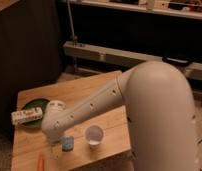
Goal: Place the pepper in the ceramic cup
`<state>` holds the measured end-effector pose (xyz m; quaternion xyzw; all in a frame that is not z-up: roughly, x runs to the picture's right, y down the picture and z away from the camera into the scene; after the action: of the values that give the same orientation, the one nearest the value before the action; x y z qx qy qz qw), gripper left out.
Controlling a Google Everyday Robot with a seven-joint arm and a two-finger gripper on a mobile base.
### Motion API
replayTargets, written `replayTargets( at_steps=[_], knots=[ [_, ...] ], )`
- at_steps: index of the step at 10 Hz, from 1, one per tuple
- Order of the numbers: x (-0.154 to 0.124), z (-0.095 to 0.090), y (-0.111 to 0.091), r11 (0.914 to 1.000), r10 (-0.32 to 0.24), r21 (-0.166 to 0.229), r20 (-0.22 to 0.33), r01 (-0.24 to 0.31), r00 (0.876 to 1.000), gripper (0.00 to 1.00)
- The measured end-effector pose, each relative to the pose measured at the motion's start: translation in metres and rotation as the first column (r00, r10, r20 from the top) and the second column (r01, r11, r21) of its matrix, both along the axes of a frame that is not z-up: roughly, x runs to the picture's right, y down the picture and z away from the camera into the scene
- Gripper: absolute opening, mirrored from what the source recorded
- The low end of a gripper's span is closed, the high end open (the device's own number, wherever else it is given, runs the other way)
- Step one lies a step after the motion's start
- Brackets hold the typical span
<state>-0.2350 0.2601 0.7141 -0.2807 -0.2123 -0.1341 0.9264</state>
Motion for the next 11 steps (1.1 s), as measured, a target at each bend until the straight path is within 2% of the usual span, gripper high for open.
replayTargets(
  at_steps=[1, 2, 3, 5, 6, 7, 8, 9, 10, 11],
  knots=[
    [-0.002, -0.006, -0.001, 0.9986, -0.022, 0.050, 0.096, 0.017, 0.995, 0.80],
    [-0.006, -0.013, 0.000, 0.9954, -0.044, 0.092, 0.177, 0.028, 0.983, 0.80],
    [-0.012, -0.016, 0.001, 0.9929, -0.066, 0.112, 0.234, 0.041, 0.970, 0.80],
    [-0.015, -0.018, -0.001, 0.9933, -0.063, 0.110, 0.246, 0.037, 0.967, 0.80],
    [-0.016, -0.019, -0.006, 0.9910, -0.079, 0.125, 0.262, 0.048, 0.962, 0.80],
    [-0.020, -0.022, -0.011, 0.9839, -0.129, 0.157, 0.295, 0.085, 0.947, 0.80],
    [-0.024, -0.025, -0.015, 0.9716, -0.193, 0.195, 0.330, 0.134, 0.924, 0.80],
    [-0.031, -0.032, -0.024, 0.9408, -0.306, 0.261, 0.380, 0.216, 0.873, 0.80],
    [-0.035, -0.036, -0.033, 0.9107, -0.387, 0.310, 0.409, 0.273, 0.827, 0.80],
    [-0.041, -0.040, -0.038, 0.8871, -0.441, 0.340, 0.427, 0.312, 0.789, 0.80]
  ],
)
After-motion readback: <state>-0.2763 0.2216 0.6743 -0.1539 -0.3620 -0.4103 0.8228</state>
